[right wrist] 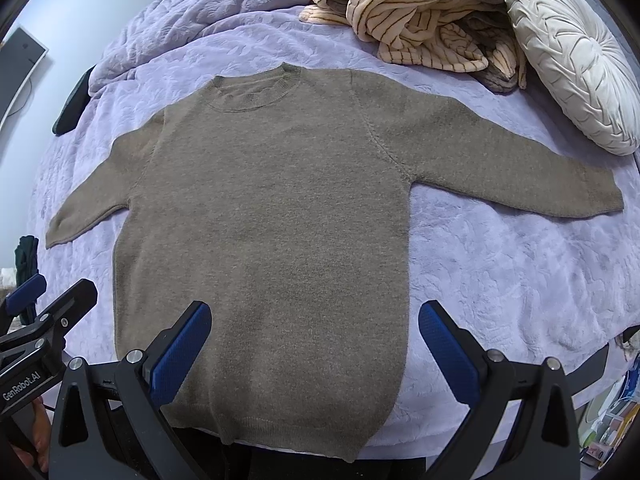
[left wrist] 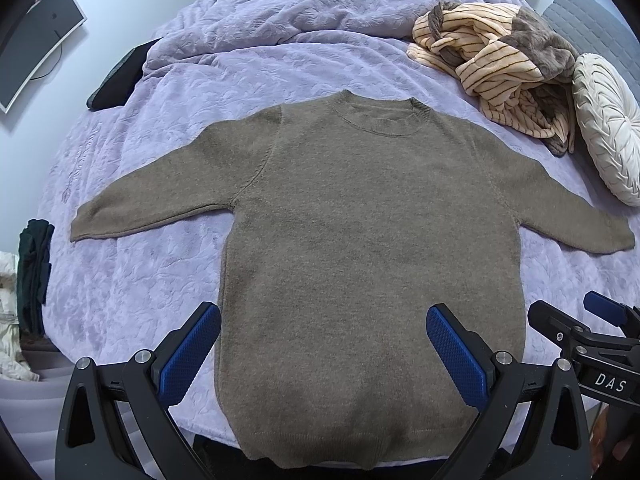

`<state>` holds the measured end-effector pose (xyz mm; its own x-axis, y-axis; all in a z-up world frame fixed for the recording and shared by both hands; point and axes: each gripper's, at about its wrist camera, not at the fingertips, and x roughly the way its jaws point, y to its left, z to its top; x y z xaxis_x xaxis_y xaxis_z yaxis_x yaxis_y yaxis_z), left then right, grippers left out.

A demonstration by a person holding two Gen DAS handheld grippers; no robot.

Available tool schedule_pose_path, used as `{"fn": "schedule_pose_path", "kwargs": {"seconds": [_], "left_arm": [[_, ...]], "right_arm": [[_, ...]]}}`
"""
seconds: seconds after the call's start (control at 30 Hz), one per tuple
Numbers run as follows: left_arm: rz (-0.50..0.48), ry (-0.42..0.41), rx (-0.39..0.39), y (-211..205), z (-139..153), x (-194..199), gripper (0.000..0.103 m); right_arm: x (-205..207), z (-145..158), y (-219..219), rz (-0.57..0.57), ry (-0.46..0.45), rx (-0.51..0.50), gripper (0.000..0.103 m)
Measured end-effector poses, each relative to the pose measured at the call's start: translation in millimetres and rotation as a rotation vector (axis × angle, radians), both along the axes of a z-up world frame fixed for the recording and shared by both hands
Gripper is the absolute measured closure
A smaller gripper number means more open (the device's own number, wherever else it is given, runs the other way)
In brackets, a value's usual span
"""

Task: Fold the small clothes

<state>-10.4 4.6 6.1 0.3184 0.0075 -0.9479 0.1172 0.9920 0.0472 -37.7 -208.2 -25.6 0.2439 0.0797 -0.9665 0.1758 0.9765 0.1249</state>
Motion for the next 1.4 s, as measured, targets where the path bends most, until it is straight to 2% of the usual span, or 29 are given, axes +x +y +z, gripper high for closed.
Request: {"fn": "schedule_pose_path", "kwargs": {"seconds": [0.3,0.5,0.67,1.1,1.13,1.23,1.4], "left_arm": [[-0.002,0.003,0.015,-2.0,-0.4,-2.1,0.000],[0.003,0.020,0.112,-6.6,1.8,-5.8,0.000],[0.011,0.019,0.064,-3.5,0.9,-10.6,0.000],[0.035,-0.030,0.059,-0.1,2.7,-22.0,0.000],[0.038,-0.056,0.061,0.3,2.9,-23.4,0.000],[0.037,-0.010,0.045,2.0,2.4,-21.6,0.000],[0.027,0.010,0.021,6.4,-1.3,-16.2,0.000]], "right_arm": [[-0.3,2.3,2.0,0.002,-0.004,0.003,0.000],[-1.1,3.1,1.9,0.004,-0.006,0.006,0.000],[-1.5,5.1,3.6,0.012,-0.009,0.007,0.000],[1.3,2.4,2.4,0.056,-0.006,0.011,0.000],[1.2,2.2,2.4,0.058,-0.007,0.011,0.000],[3.1,1.5,4.0,0.065,-0.006,0.009,0.000],[6.4,0.2,6.4,0.058,0.000,0.005,0.000]]}}
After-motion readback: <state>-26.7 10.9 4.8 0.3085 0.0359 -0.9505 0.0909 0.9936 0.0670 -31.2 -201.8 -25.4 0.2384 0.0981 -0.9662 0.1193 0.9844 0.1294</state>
